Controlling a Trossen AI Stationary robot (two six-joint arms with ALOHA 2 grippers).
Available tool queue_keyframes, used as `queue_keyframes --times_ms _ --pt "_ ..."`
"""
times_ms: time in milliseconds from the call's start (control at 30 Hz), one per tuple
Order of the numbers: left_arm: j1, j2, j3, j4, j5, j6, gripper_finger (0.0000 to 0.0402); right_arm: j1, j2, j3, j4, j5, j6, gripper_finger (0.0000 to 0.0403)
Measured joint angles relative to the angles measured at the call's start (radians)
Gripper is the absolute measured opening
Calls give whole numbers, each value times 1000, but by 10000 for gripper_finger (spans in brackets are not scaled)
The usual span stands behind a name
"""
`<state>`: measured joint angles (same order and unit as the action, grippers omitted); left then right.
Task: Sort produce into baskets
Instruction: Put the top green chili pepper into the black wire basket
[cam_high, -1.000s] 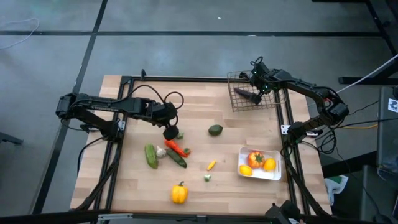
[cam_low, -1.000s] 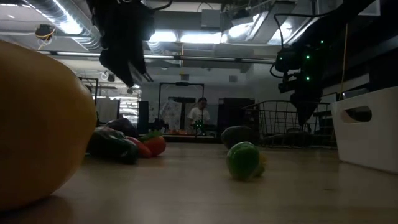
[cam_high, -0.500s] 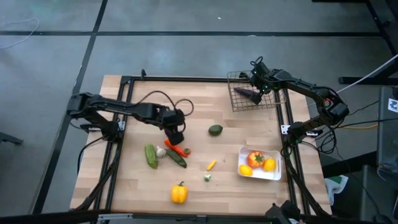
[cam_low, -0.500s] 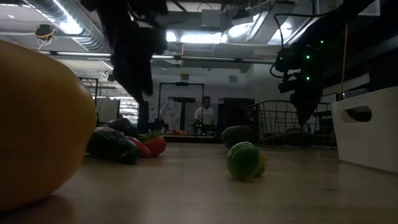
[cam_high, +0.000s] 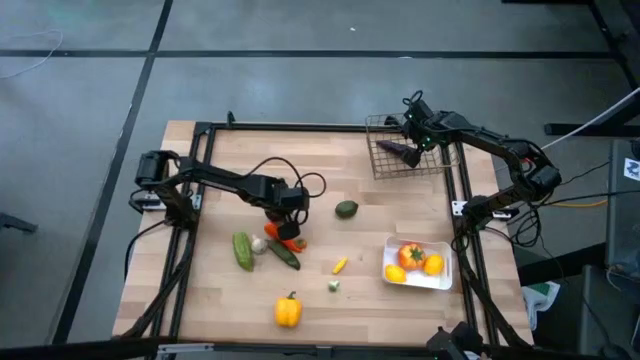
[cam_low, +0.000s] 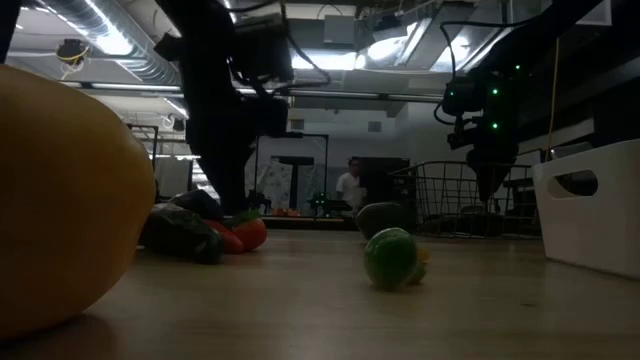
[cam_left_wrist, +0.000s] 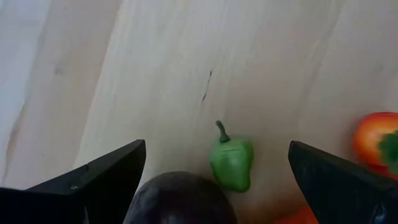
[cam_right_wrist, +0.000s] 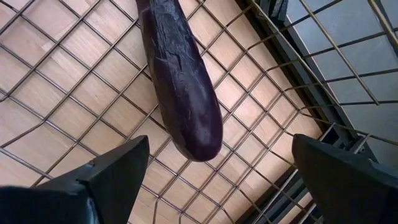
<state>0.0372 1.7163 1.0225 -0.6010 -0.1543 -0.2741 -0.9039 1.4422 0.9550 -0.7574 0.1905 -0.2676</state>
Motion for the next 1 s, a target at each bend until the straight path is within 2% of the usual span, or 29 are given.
queue_keyframes --times_ms 300,567,767,867,1000 --pt "1 53 -1 -12 -13 16 384 0 0 0 0 0 0 392" --pt "1 67 -1 -6 -13 19 325 0 -2 5 -10 0 0 392" --pt "1 67 -1 -4 -13 16 284 0 -32 80 -130 -41 0 392" --pt "1 67 -1 -2 -13 11 265 0 -81 102 -140 -109 0 392" --pt "1 67 -1 15 -13 -28 240 0 -168 104 -136 -327 0 392"
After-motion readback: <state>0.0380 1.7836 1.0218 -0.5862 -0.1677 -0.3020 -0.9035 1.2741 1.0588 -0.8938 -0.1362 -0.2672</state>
